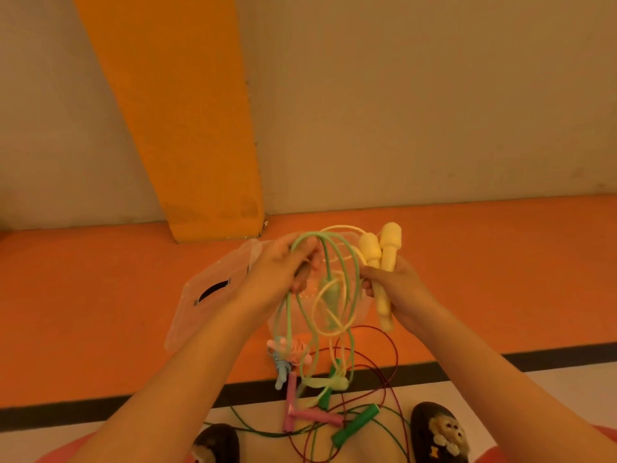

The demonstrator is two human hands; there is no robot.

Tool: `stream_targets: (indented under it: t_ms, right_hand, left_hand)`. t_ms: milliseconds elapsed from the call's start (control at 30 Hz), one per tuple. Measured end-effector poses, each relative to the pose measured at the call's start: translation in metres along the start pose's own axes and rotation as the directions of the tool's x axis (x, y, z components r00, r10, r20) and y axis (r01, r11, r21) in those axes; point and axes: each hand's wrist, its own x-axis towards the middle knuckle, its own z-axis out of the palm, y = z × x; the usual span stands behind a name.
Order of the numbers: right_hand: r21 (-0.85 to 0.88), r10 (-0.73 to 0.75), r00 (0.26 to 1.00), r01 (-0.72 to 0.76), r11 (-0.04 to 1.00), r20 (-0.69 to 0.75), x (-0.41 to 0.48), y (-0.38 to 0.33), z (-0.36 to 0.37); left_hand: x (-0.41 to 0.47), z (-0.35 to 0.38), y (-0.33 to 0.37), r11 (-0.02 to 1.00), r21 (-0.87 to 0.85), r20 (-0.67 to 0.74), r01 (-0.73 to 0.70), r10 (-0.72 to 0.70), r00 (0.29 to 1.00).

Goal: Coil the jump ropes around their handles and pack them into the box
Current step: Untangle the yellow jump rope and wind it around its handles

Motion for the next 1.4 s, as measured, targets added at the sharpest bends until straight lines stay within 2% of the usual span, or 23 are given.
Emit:
stream_targets:
  t_ms: [33, 133, 233, 267, 433, 500, 667, 700, 767, 833, 933, 1100, 1167, 1200, 1233, 1267, 1333, 1400]
  right_hand:
    - [-0.023, 0.003, 1.0, -0.004, 1.0, -0.02, 0.002, 0.0, -0.002]
    - [-0.081, 0.015, 1.0, -0.017, 0.997, -0.023, 0.002, 0.006, -0.004]
    - [-0.138, 0.056, 0.998, -0.055, 0.989, 0.005, 0.0, 0.01, -0.005]
    - [-0.146, 0.069, 0.998, -0.067, 0.987, 0.003, 0.0, 0.012, -0.005]
    - [-0.173, 0.068, 0.997, -0.072, 0.982, -0.027, 0.001, 0.019, -0.008]
    - [-0.166, 0.044, 0.998, -0.051, 0.985, -0.044, 0.001, 0.016, -0.009]
    - [-0.15, -0.018, 0.994, 0.002, 0.989, -0.105, 0.002, 0.005, -0.015]
    - [-0.142, -0.026, 0.993, 0.01, 0.99, -0.113, 0.002, 0.003, -0.016]
    - [-0.123, -0.037, 0.991, 0.021, 0.992, -0.126, 0.002, -0.001, -0.017]
    - [-0.095, -0.045, 0.991, 0.033, 0.995, -0.123, 0.0, -0.004, -0.016]
    - [-0.071, -0.062, 0.992, 0.054, 0.996, -0.11, -0.004, -0.012, -0.015]
    - [-0.004, -0.098, 0.992, 0.098, 0.995, -0.075, -0.013, -0.032, -0.01]
    - [0.03, -0.115, 0.992, 0.117, 0.993, -0.057, -0.017, -0.039, -0.007]
    - [0.05, -0.123, 0.991, 0.125, 0.991, -0.046, -0.018, -0.042, -0.006]
    - [0.072, -0.128, 0.991, 0.131, 0.989, -0.036, -0.019, -0.045, -0.005]
    - [0.092, -0.132, 0.991, 0.134, 0.987, -0.027, -0.02, -0.047, -0.005]
    - [0.109, -0.14, 0.99, 0.141, 0.984, -0.016, -0.022, -0.052, -0.004]
    - [0.136, -0.148, 0.989, 0.148, 0.98, -0.005, -0.023, -0.055, -0.004]
  left_hand:
    - [0.003, -0.005, 0.002, 0.994, -0.108, -0.026, -0.002, -0.001, 1.0]
    - [0.005, -0.012, 0.001, 0.997, -0.073, -0.029, 0.03, -0.032, 0.999]
    - [0.009, -0.017, 0.01, 0.929, -0.368, -0.087, -0.03, -0.002, 0.996]
    - [0.011, -0.021, 0.012, 0.923, -0.383, -0.101, -0.039, 0.001, 0.995]
    - [0.014, -0.028, -0.007, 0.983, -0.139, -0.098, 0.117, -0.131, 0.987]
    - [0.014, -0.028, -0.009, 0.984, -0.108, -0.137, 0.145, -0.159, 0.978]
    - [0.014, -0.036, -0.007, 0.986, -0.132, -0.329, 0.099, -0.138, 0.934]
    - [0.013, -0.038, -0.008, 0.99, -0.087, -0.354, 0.115, -0.139, 0.925]
    - [0.012, -0.041, -0.014, 0.963, 0.156, -0.344, 0.221, -0.157, 0.926]
    - [0.008, -0.043, -0.023, 0.83, 0.431, -0.275, 0.355, -0.254, 0.927]
    - [0.004, -0.042, -0.04, 0.588, 0.649, -0.275, 0.483, -0.411, 0.869]
    - [0.005, -0.038, -0.071, 0.334, 0.819, -0.217, 0.467, -0.573, 0.79]
    - [0.003, -0.037, -0.084, 0.171, 0.901, -0.223, 0.397, -0.603, 0.766]
    - [0.001, -0.033, -0.088, 0.106, 0.929, -0.228, 0.354, -0.589, 0.775]
    - [-0.001, -0.029, -0.09, 0.102, 0.945, -0.204, 0.312, -0.563, 0.801]
    - [-0.002, -0.025, -0.091, 0.171, 0.95, -0.135, 0.261, -0.528, 0.838]
    - [-0.003, -0.013, -0.093, 0.377, 0.916, 0.044, 0.135, -0.431, 0.901]
    - [-0.003, -0.002, -0.095, 0.483, 0.875, 0.168, 0.015, -0.333, 0.928]
